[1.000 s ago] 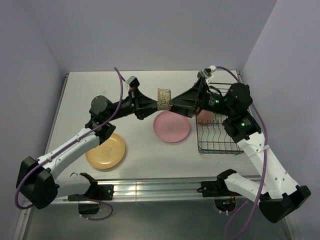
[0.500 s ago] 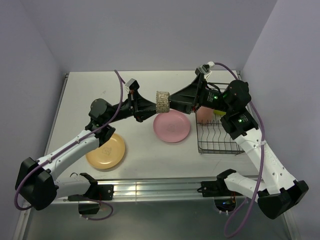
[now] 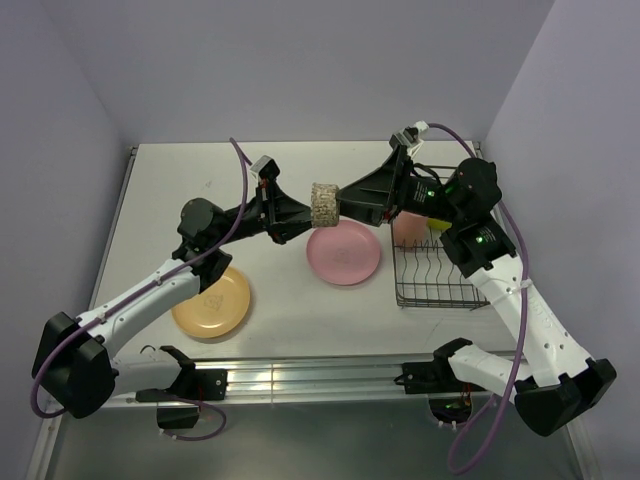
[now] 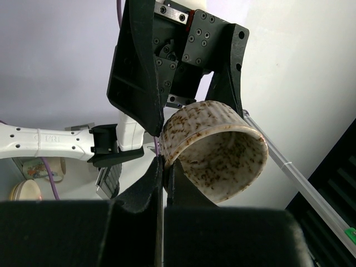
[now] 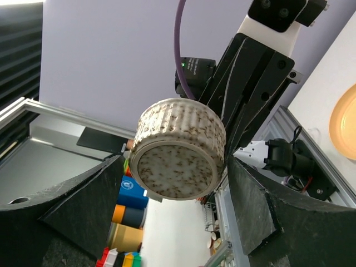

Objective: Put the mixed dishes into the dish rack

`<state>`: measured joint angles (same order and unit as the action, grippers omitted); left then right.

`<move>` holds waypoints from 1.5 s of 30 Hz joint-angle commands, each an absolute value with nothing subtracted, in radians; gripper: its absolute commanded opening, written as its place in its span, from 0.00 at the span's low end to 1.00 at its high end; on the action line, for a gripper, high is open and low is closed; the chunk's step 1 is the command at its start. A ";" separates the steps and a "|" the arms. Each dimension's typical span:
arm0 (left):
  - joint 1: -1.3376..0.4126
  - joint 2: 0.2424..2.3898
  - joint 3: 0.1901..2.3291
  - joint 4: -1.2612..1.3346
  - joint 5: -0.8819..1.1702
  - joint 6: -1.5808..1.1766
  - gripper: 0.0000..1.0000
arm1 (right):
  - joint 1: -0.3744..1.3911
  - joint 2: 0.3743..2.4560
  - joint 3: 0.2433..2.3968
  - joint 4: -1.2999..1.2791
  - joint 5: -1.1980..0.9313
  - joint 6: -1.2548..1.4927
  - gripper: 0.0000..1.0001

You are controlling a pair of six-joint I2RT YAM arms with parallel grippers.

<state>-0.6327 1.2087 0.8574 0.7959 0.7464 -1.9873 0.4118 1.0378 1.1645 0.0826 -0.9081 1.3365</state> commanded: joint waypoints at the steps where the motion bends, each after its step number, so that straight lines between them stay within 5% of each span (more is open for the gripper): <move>1: -0.634 1.207 0.865 0.885 0.761 -2.036 0.00 | 0.408 1.039 1.218 0.084 -0.925 1.301 0.82; 22: -0.634 1.193 0.896 0.759 0.773 -1.977 0.00 | 0.414 1.042 1.230 -0.006 -0.914 1.239 0.81; 27: -0.635 1.193 0.891 0.761 0.775 -1.979 0.00 | 0.416 1.045 1.226 0.032 -0.917 1.256 0.70; 31: -0.634 1.195 0.879 0.776 0.773 -1.994 0.01 | 0.416 1.046 1.220 0.057 -0.922 1.275 0.44; 32: -0.634 1.198 0.876 0.793 0.775 -1.999 0.06 | 0.416 1.046 1.220 0.058 -0.920 1.273 0.33; 33: -0.634 1.201 0.868 0.801 0.775 -2.009 0.31 | 0.416 1.042 1.223 0.051 -0.914 1.269 0.04; 35: -0.634 1.201 0.864 0.795 0.776 -2.013 0.68 | 0.414 1.037 1.229 0.015 -0.902 1.244 0.00; 38: -0.627 1.177 0.844 0.682 0.772 -1.985 0.97 | 0.408 1.031 1.249 -0.047 -0.876 1.201 0.00; 41: -0.597 1.125 0.801 0.592 0.753 -1.965 0.99 | 0.390 1.016 1.261 -0.144 -0.850 1.141 0.00; 45: -0.493 0.979 0.776 0.133 0.701 -1.847 0.99 | 0.313 1.015 1.334 -0.369 -0.790 1.013 0.00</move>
<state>-0.5571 1.0855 0.7837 0.4465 0.7502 -1.9484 0.3595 1.0435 1.2247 -0.2180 -0.8536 1.1339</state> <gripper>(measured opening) 0.991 0.727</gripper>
